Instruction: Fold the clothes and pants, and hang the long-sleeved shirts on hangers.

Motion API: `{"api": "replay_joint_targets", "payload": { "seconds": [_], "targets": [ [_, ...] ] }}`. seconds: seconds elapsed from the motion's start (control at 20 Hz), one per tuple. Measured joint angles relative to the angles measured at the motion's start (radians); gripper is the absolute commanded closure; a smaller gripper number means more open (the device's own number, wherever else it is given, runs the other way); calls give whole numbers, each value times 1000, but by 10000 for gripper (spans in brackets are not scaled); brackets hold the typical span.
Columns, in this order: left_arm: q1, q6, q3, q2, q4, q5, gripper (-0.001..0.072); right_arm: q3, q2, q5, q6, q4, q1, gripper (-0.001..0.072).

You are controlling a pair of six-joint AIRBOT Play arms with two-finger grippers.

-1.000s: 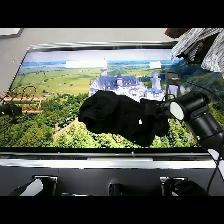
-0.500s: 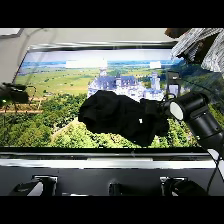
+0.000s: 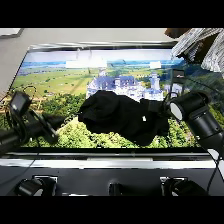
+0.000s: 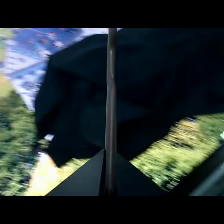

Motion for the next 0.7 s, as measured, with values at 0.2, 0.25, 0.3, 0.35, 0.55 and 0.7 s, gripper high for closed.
{"api": "replay_joint_targets", "payload": {
  "seconds": [0.2, 0.25, 0.3, 0.35, 0.55, 0.7],
  "targets": [
    [-148, -72, -31, 56, -15, -117, 691, 0, 0, 3, 42, -14, 0, 687],
    [-181, -78, -37, 63, -23, -143, 692, 0, 0, 4, 51, -19, 0, 687],
    [-208, -84, -42, 67, -27, -171, 692, 0, 0, 7, 61, -23, 0, 687],
    [-232, -94, -46, 70, -32, -189, 692, 0, 0, 13, 69, -29, 0, 687],
    [-276, -124, -53, 87, -32, -222, 692, 0, 0, 47, 92, -50, 0, 687],
    [-283, -144, -54, 114, -28, -227, 692, 0, 0, 64, 103, -62, 0, 687]
  ]
}}
